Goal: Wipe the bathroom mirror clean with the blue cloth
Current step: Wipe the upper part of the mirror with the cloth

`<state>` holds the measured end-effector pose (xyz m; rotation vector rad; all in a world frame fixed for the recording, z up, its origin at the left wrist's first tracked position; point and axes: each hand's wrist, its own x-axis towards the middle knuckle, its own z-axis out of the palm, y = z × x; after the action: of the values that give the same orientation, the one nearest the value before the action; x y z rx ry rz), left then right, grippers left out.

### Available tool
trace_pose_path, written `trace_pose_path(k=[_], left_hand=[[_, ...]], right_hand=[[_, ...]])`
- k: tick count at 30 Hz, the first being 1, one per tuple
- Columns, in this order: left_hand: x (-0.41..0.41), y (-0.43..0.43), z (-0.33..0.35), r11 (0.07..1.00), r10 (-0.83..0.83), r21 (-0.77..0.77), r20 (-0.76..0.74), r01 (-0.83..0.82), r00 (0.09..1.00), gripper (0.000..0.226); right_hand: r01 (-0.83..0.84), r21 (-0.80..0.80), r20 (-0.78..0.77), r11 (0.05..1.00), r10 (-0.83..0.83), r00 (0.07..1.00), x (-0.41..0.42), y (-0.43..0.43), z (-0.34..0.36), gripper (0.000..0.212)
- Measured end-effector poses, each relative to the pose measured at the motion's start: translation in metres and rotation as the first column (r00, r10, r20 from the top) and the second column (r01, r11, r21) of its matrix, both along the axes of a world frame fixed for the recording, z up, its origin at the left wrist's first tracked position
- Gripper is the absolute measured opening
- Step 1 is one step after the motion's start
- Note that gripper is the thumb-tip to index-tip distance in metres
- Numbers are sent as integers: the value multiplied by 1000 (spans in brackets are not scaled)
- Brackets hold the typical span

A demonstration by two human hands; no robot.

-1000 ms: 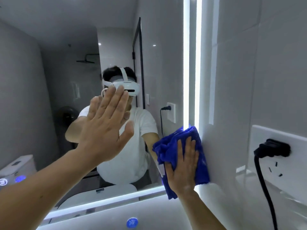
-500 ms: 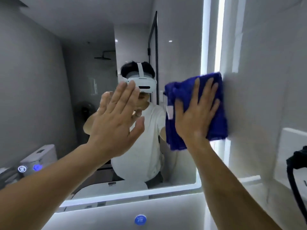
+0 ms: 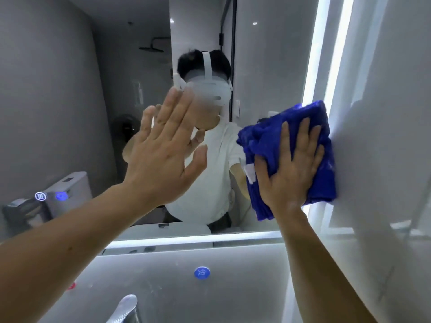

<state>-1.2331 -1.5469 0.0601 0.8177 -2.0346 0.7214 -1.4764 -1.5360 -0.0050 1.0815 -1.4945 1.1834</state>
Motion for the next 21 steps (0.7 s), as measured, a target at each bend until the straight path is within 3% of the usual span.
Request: trace_pose_path(k=[6,9,17,19,21], left_hand=[[15,5,-10,1000,5,29,-12,-4,1000,67],[36,7,-12,1000,6,21,-36,-5,999,67],[86,-3,-9,996,74,42,-33,-73,997,68],[96,-10,-8,998,65,28,-38,-64,997,68],[103,-14,-8,999,34,19,-45,-33,998,67]], right_hand=[[-79,64,-109,995,86,990,-12,3,-107,66],[-77,32,-81,996,80,994,-10,1,-136,68],[-53,-11,345,999,53,937,85,-14,-126,72],[-76,48,303,996,58,951,126,-24,-123,74],[-77,155,151,985,54,987,162,-33,-126,73]])
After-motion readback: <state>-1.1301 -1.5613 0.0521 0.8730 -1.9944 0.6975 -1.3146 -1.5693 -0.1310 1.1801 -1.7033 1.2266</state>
